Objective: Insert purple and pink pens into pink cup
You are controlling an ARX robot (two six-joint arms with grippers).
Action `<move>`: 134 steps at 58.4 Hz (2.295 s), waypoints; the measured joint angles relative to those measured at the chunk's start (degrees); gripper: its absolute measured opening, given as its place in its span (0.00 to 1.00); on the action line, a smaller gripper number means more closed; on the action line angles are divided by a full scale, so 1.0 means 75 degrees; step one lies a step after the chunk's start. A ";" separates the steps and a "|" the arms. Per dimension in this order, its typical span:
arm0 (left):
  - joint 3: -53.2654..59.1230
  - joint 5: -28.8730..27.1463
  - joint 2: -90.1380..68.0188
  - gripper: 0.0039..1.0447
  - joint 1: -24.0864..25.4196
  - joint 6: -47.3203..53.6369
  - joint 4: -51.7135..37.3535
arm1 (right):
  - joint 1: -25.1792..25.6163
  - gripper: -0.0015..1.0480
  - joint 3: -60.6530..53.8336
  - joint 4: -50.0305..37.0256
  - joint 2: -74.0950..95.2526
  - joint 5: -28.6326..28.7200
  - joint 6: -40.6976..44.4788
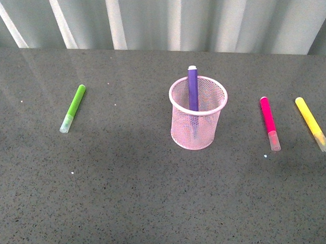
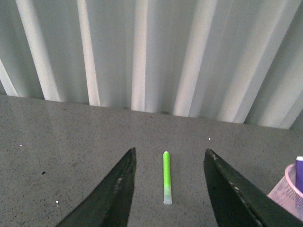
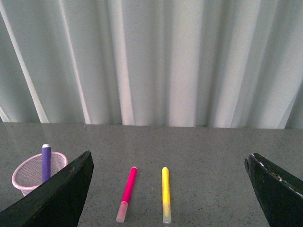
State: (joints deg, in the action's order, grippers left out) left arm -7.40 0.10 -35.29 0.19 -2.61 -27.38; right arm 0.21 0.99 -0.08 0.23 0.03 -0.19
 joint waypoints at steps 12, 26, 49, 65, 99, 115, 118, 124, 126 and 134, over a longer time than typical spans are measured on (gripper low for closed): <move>0.0382 -0.0015 0.0749 0.04 -0.0012 0.0210 0.0326 | 0.0000 0.93 0.0000 0.0000 0.0000 0.0000 0.0000; 0.0664 -0.0012 0.1644 0.03 -0.0012 0.0286 0.0933 | 0.0000 0.93 0.0000 0.0000 0.0000 0.0000 0.0000; 0.0828 -0.0015 0.2634 0.03 -0.0015 0.0297 0.1545 | 0.0000 0.93 0.0003 0.0000 0.0000 0.0000 0.0000; 0.0828 -0.0015 0.3212 0.03 -0.0012 0.0297 0.2133 | 0.0000 0.93 0.0000 0.0000 0.0000 0.0000 0.0000; 0.0825 -0.0015 0.4674 0.03 -0.0015 0.0312 0.3640 | 0.0000 0.93 0.0000 0.0000 0.0000 -0.0003 0.0000; 0.0825 -0.0015 0.4677 0.43 -0.0015 0.0312 0.3646 | 0.0000 0.93 0.0000 0.0000 0.0000 0.0000 0.0000; 0.0825 -0.0015 0.4680 0.51 -0.0015 0.0312 0.3646 | -0.0061 0.93 0.0015 0.0058 0.0026 -0.0152 -0.0117; 0.0825 -0.0020 0.4677 0.68 -0.0015 0.0312 0.3646 | -0.0143 0.93 0.0251 -0.0268 0.0708 -0.0557 -0.0697; 0.0825 -0.0015 0.4677 0.74 -0.0015 0.0312 0.3646 | -0.0029 0.93 0.0382 -0.0697 0.1096 -0.0431 -0.0734; 0.0825 -0.0015 0.4680 0.94 -0.0015 0.0318 0.3646 | 0.0903 0.93 0.2011 -0.3459 0.4928 0.0154 -0.1326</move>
State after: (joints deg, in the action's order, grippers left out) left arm -1.21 -0.01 -0.19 0.08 -0.23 -0.03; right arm 6.98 16.08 -26.02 37.19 1.19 -10.13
